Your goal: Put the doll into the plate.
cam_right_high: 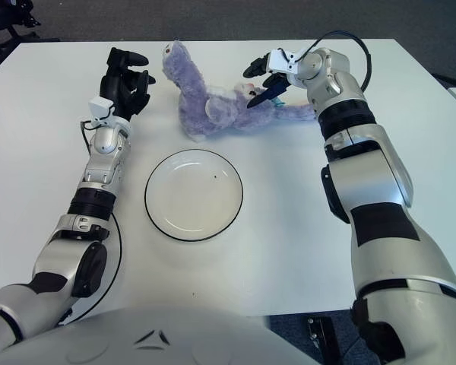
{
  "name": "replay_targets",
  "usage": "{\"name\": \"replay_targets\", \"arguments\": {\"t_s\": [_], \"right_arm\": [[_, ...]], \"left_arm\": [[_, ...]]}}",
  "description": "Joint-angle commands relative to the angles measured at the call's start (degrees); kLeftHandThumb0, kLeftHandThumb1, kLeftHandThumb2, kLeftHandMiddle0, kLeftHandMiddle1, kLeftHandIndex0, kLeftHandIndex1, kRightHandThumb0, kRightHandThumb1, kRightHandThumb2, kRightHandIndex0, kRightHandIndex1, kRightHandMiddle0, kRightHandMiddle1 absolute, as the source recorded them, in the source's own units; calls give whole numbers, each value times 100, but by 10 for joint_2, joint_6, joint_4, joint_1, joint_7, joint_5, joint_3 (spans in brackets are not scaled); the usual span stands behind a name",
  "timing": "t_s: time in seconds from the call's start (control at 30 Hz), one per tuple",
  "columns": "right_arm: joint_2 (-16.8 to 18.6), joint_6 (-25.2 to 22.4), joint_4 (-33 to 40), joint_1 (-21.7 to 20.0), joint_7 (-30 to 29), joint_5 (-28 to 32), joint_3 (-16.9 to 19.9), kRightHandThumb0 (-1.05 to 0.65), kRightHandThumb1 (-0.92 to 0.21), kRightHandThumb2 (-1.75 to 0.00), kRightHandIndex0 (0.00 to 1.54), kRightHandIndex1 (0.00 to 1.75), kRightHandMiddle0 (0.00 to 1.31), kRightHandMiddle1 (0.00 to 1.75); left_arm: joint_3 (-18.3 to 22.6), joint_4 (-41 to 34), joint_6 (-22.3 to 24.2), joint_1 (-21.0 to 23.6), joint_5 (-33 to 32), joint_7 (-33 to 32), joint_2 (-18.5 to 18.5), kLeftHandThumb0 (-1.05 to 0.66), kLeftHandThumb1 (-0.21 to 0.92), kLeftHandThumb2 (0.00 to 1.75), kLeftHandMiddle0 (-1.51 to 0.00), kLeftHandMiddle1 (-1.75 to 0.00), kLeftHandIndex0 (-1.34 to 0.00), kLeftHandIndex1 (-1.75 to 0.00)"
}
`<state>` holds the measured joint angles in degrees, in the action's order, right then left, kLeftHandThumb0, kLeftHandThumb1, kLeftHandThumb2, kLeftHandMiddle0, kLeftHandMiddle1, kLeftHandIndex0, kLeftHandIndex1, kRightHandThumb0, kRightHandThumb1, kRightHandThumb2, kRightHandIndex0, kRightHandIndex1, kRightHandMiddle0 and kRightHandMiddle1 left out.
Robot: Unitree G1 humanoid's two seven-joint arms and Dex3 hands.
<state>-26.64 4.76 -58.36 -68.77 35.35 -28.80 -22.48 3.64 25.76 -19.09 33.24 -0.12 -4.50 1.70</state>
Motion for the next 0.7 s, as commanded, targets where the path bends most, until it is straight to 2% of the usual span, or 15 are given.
{"name": "replay_targets", "arguments": {"t_s": [0.0,0.37,0.67], "right_arm": [[9,15,-13,-13,-8,-6,-6,-69,-80,0,42,0,26,0],[15,38,-24,-10,-3,-5,-14,-68,-80,0,42,0,26,0],[19,59,-25,18,20,-5,-30,-68,-80,0,43,0,27,0]], "left_arm": [[0,1,-6,2,3,3,2,0,92,44,-25,-162,-24,-160],[1,1,-7,1,5,1,2,0,92,44,-25,-162,-24,-160],[2,1,-4,2,6,-1,1,0,92,43,-25,-161,-25,-159]]}}
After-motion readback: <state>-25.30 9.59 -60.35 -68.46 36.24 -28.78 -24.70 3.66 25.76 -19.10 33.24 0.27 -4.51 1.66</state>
